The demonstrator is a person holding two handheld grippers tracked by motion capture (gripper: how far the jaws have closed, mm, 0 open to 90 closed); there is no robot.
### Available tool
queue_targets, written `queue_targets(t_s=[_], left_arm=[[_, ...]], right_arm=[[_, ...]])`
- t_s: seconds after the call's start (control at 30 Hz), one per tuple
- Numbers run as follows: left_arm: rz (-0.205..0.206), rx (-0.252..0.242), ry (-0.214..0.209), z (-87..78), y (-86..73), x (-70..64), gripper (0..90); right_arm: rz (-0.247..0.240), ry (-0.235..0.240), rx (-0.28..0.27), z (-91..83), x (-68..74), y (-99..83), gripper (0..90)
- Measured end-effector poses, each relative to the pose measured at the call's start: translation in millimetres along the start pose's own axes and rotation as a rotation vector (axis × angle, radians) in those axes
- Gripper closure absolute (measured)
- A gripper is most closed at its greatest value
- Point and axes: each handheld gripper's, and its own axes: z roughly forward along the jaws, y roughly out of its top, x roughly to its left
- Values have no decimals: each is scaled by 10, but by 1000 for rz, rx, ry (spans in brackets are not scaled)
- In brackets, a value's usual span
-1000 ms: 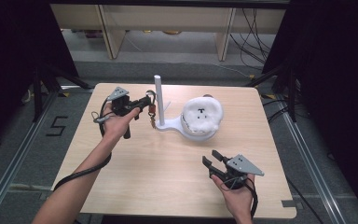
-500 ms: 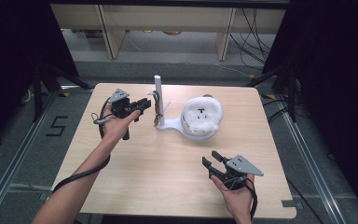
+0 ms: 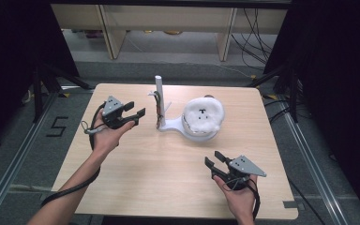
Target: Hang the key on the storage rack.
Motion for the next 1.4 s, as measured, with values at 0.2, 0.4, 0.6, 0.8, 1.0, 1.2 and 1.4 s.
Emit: queue_targets(t_s=[0.2,0.4,0.6,0.8,1.0,1.2,1.4], left_arm=[[24,-20,-8,-227,-41,-42,396],[36,-31,5,-461,-147,-66,374],[35,-33,17,-681,-319,-92,370],[31,-23,38,-865,-536,-111,367],[16,-20,56,-996,-856,-139,363],[-20,11,67,-1042,-1188,-117,359],[-51,-19,83,-1059,-1327,-77,359]], right_arm=[[7,-10,-17,-1,-32,-13,516],[2,-17,-13,-9,-68,-22,514],[-4,-30,-13,-10,-101,-33,513],[31,-42,11,-24,-116,-60,511],[34,-28,5,-6,-157,-90,510],[60,-51,31,3,-157,-139,509],[42,-53,26,36,-183,-174,507]])
